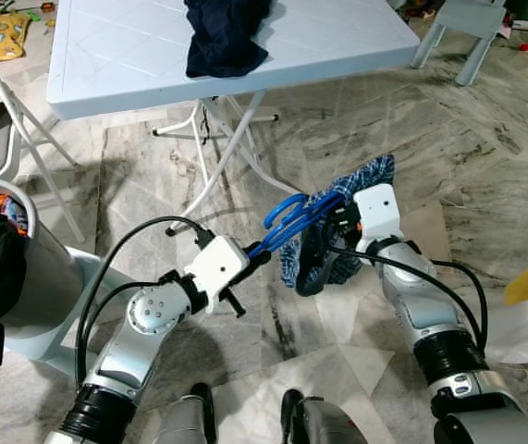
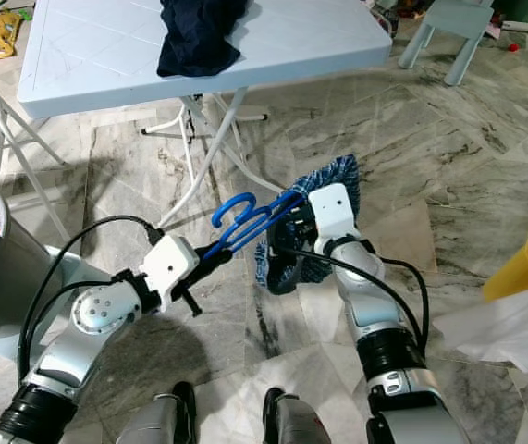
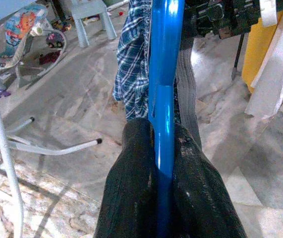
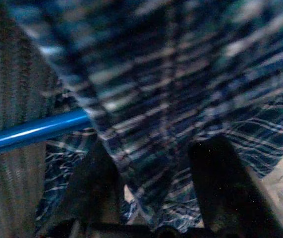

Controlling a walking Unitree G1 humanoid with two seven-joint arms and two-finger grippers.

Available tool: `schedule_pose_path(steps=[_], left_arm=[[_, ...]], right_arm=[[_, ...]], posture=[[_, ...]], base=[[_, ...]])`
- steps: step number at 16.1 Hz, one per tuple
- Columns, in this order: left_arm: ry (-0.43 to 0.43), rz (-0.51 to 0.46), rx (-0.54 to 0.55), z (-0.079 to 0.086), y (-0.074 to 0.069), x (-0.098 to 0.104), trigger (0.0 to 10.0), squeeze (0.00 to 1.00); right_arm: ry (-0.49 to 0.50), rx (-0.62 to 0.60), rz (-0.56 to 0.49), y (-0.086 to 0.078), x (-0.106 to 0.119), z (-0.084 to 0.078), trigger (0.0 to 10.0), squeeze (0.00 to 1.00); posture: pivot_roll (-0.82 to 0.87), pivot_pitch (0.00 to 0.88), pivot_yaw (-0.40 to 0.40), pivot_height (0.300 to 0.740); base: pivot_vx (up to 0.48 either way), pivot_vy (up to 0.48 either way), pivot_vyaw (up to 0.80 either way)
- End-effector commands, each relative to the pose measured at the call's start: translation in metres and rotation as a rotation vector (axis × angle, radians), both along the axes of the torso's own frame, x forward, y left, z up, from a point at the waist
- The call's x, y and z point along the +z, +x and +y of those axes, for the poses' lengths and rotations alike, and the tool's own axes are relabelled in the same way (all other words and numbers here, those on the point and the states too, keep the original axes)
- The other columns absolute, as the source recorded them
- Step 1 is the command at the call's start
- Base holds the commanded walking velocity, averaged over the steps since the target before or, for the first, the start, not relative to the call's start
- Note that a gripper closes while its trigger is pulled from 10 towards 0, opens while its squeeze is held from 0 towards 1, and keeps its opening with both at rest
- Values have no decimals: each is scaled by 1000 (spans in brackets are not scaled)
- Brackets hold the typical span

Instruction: Hang hanger

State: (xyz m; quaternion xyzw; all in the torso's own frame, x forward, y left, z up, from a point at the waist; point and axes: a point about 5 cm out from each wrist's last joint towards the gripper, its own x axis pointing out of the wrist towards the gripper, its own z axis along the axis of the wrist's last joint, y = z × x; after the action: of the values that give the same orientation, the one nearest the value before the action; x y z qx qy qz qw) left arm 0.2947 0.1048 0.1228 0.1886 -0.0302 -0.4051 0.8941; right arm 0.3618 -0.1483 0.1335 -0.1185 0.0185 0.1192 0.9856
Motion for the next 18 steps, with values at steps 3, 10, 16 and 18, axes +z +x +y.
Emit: schedule_pose_path(steps=[3, 10, 16, 18], left_arm=[[3, -13, -14, -1, -2, 2, 0, 0], [58, -7, 58, 11, 2, -5, 0, 0], [29, 56, 69, 6, -13, -21, 0, 0], [9, 77, 17, -4, -27, -27, 0, 0]], right_arm=[[16, -31, -4, 2, 0, -9, 0, 0], [18, -87, -23, 6, 8, -28, 0, 0], [118, -178, -107, 10, 24, -28, 0, 0], [186, -259, -115, 14, 27, -29, 0, 0]], posture=[[-30, 237, -35, 740], [-29, 236, -42, 740], [-26, 210, -35, 740], [-14, 192, -30, 740]], base=[[0, 0, 0], [0, 0, 0], [0, 0, 0], [0, 0, 0]])
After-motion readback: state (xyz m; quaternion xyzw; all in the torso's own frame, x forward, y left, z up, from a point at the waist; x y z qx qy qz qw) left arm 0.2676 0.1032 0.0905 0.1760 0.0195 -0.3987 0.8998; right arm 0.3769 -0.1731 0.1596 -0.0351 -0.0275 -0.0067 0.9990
